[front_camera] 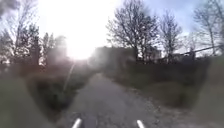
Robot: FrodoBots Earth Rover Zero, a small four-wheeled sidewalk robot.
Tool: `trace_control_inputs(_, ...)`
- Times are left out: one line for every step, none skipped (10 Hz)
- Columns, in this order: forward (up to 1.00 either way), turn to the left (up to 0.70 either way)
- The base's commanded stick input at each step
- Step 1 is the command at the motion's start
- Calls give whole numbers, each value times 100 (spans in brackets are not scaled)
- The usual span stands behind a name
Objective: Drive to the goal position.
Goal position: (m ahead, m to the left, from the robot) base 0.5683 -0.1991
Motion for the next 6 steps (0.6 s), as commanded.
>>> trace_control_inputs(50, -18)
trace_control_inputs(50, -11)
trace_control_inputs(50, -4)
trace_control_inputs(50, 0)
trace_control_inputs(50, 0)
trace_control_inputs(50, 0)
